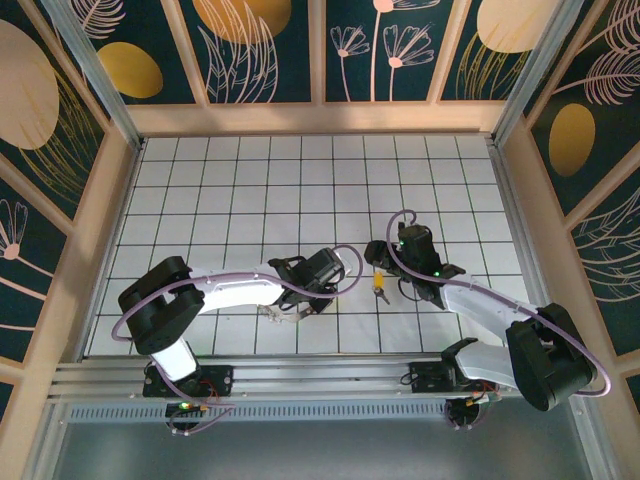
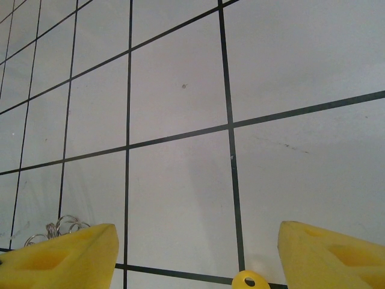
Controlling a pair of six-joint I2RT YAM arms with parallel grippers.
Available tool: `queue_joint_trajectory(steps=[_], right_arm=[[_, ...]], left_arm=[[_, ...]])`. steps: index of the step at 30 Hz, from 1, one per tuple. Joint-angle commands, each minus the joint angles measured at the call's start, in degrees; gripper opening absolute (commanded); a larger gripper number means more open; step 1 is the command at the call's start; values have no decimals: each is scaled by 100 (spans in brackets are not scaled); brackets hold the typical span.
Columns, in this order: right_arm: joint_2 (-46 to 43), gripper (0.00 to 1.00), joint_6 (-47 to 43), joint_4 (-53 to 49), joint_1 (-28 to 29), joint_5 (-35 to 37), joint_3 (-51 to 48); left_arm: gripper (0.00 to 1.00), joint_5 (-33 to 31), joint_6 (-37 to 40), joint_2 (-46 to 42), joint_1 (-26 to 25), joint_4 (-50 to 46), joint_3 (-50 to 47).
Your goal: Put the keys on the keyring
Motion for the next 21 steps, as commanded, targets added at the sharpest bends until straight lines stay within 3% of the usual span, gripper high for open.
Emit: queue_joint_trajectory(steps=[1,21], right_arm=[[-46,71,50,96,-52,37,-101],[-13,71,46,122,-100,19,-145]], left_arm=[[24,-49,114,68,-24,114,-78],[22,7,62,308,-22,361,-269]])
